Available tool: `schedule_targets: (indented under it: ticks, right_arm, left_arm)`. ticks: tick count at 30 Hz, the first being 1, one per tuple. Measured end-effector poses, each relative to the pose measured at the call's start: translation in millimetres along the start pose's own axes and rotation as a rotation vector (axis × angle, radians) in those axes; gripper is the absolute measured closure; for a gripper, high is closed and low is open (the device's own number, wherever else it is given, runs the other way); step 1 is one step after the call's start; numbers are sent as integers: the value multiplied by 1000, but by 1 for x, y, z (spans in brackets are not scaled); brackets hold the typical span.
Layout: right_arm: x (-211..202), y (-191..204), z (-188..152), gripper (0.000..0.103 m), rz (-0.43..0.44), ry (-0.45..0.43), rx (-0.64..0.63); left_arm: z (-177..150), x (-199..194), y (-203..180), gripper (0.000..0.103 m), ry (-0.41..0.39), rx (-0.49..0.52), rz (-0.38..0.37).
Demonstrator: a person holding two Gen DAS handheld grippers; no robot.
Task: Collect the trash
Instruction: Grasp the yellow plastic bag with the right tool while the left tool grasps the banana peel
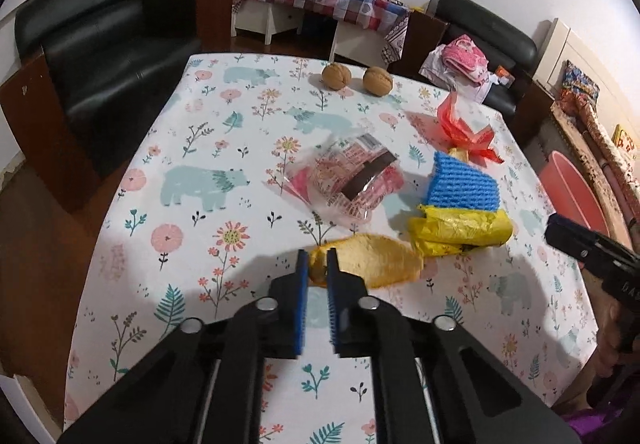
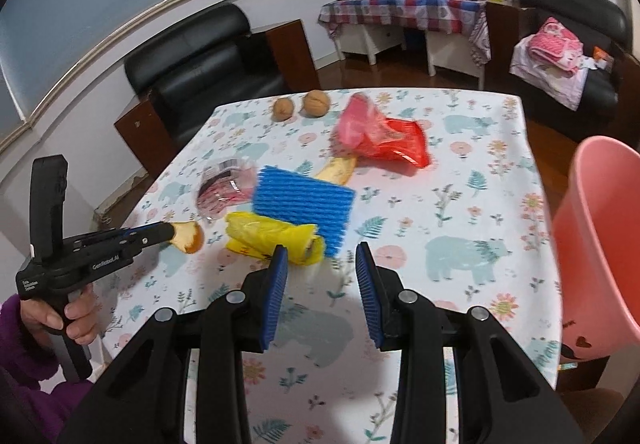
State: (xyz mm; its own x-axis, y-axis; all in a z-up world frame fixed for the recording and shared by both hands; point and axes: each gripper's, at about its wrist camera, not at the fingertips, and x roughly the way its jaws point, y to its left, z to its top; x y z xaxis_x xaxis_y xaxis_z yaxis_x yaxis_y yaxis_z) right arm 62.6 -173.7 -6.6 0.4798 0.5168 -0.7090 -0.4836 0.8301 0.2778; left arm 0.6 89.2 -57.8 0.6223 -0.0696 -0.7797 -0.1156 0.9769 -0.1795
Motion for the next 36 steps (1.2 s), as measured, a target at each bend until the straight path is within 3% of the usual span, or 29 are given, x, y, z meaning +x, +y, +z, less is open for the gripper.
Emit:
schedule_targets:
  ticks: [9, 18, 25, 30, 36]
  right_arm:
    - [26, 12, 16, 67, 82, 61, -8]
    - [50, 32, 37, 67, 114, 86, -113]
    - [68, 33, 24, 67, 93, 199, -170]
    - [67, 40, 11, 67, 126, 259, -206]
    - [66, 46, 3, 67, 95, 247, -226]
  left_arm:
    - [5, -10, 0, 98, -28, 0, -33]
    - [4, -9, 2, 98, -23, -16, -46]
    - [3, -11, -1, 98, -24, -18, -64]
    - [3, -11, 2, 98, -23, -24, -72]
    - [3, -13, 2, 98, -27, -24, -75]
